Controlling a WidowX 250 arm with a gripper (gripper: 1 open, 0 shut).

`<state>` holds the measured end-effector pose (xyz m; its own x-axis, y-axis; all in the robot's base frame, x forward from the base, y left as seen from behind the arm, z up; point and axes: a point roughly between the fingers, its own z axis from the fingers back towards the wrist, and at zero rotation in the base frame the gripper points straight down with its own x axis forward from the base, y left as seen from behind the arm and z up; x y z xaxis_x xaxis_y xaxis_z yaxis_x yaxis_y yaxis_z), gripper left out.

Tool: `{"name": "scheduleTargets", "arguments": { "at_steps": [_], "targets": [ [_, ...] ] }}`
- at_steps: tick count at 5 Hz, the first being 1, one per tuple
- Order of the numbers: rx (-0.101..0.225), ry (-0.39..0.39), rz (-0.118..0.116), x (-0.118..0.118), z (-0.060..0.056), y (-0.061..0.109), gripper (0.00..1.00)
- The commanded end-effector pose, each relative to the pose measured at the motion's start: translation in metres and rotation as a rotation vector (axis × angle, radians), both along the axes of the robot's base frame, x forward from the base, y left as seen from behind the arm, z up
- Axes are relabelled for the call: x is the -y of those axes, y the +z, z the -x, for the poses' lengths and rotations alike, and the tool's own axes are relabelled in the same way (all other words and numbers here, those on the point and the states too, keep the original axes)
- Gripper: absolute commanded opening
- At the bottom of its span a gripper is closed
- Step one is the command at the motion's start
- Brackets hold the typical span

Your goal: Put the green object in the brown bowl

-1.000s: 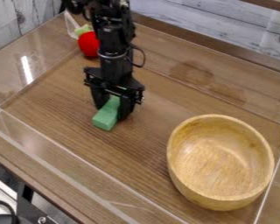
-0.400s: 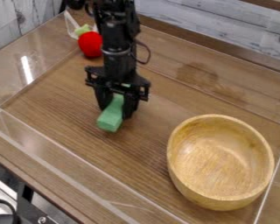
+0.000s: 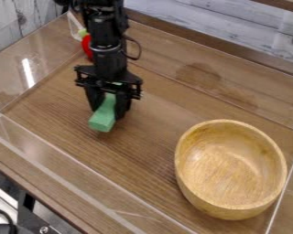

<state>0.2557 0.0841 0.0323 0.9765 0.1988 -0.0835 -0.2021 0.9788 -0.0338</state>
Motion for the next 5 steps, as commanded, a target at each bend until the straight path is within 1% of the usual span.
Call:
{"name": "scheduleTargets", "arguments": {
  "at_steps": [1,2,3,4,5],
  "targets": [
    [0.042,-0.068,0.004,-0.004,-0.010,0.011,0.00],
    [0.064,-0.125,0.005,-0.001,-0.010,0.031,0.00],
    [0.092,-0.179,0.006,0.007,-0.011,0.054,0.00],
    [0.114,-0.176,0.020,0.031,-0.012,0.069,0.00],
    [0.122,-0.192,0.031,0.062,-0.009,0.070,0.00]
  ]
}}
